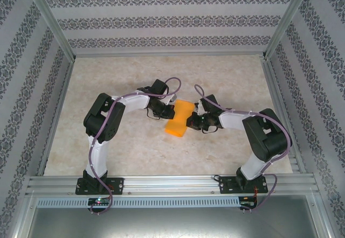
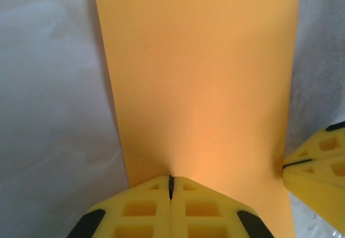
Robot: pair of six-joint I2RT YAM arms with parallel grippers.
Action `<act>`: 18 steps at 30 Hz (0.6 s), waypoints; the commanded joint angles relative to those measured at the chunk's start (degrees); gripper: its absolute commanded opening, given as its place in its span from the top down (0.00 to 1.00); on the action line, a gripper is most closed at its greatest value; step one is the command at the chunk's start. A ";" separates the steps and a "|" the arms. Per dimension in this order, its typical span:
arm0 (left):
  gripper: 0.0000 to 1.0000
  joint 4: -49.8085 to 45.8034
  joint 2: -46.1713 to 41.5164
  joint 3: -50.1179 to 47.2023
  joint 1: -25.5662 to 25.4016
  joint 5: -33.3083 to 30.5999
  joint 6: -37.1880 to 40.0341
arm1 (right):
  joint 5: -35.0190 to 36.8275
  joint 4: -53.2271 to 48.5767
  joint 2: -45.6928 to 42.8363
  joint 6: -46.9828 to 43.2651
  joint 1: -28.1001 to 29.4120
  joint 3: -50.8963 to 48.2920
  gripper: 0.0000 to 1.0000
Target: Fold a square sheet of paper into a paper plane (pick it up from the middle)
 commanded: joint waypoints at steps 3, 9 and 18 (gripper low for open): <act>0.95 -7.87 6.26 -3.27 0.38 -10.56 1.22 | -0.50 2.83 2.33 2.25 2.61 3.34 0.99; 0.95 -7.77 6.29 -3.31 0.38 -10.56 1.28 | -0.46 -0.36 5.49 -0.68 3.15 4.13 0.99; 0.95 -7.86 6.84 -3.20 0.38 -11.00 1.40 | -0.22 -4.93 2.10 -2.90 3.06 -1.12 0.99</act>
